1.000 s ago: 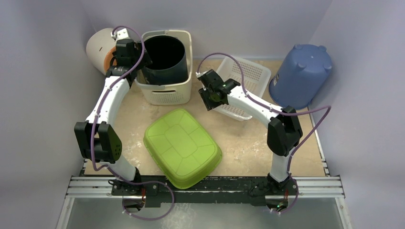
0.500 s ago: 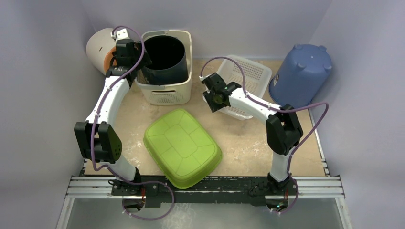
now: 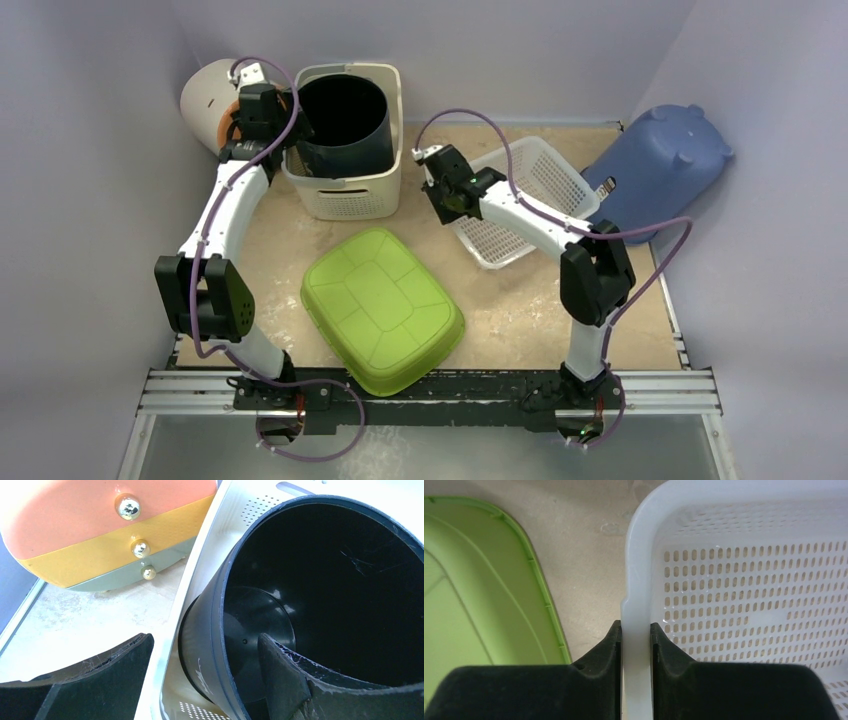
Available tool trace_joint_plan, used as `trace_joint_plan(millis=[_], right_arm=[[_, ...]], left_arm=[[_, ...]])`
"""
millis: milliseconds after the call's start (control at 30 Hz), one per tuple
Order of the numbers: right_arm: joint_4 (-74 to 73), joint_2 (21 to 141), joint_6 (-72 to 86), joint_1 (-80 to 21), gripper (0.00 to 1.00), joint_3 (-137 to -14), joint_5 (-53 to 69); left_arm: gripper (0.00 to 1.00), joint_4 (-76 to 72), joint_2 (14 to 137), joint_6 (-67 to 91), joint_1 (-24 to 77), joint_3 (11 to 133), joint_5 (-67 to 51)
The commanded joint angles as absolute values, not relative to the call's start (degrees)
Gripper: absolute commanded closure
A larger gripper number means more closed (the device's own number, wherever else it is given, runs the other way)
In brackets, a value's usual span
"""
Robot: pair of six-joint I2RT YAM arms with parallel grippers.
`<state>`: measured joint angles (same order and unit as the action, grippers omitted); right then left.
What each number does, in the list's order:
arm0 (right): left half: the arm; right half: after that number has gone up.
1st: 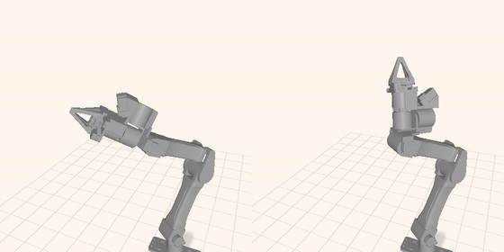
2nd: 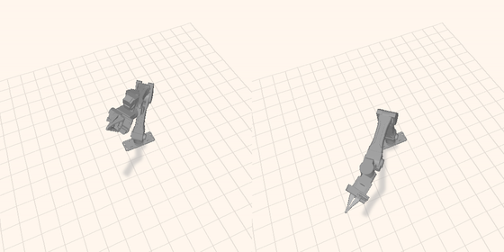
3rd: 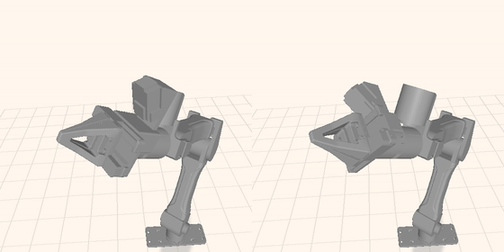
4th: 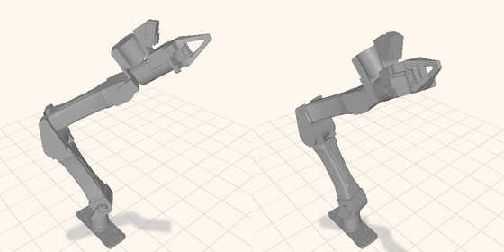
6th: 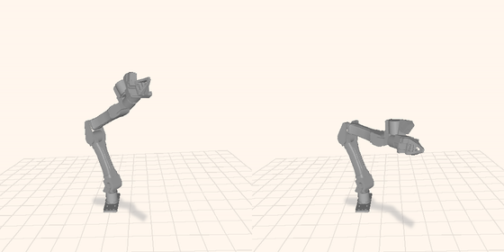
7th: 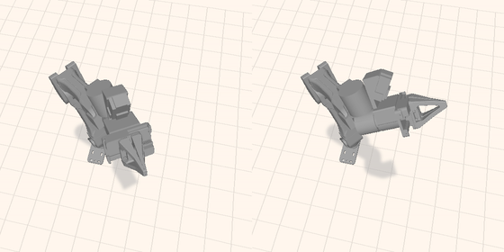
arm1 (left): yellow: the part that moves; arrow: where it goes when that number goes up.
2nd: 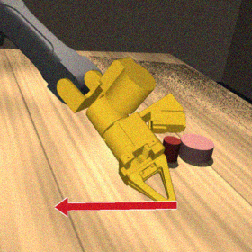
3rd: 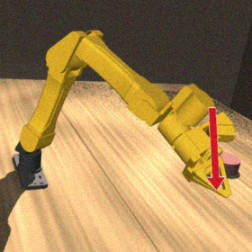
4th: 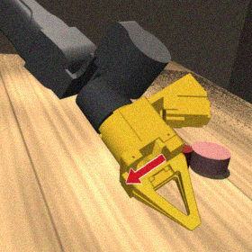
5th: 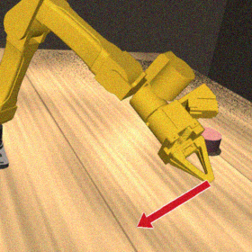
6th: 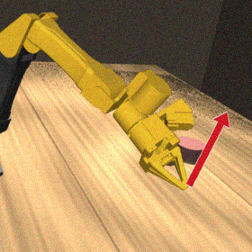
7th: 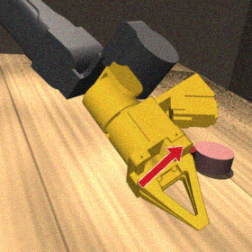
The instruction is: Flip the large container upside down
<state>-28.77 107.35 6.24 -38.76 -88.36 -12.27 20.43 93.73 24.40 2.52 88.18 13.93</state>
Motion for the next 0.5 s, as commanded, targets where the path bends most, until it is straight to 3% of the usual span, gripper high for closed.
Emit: trace_joint_plan(millis=[0, 300, 467], right_arm=[[-28.8, 100.8, 9.1, -35.6, 0.94, -95.9, -11.1], [-27.3, 99.9, 14.1, -31.2, 0.98, -113.9, 4.1], [-18.8, 96.5, 22.8, -25.6, 0.98, -111.2, 16.3]], left_arm=[[0.23, 17.6, 90.7, 23.8, 1.7, 87.8, 14.3], [0.23, 17.5, 89.7, 23.8, 0.7, 87.6, 13.8], [0.23, 17.6, 89.2, 23.6, 0.2, 87.9, 13.6]])
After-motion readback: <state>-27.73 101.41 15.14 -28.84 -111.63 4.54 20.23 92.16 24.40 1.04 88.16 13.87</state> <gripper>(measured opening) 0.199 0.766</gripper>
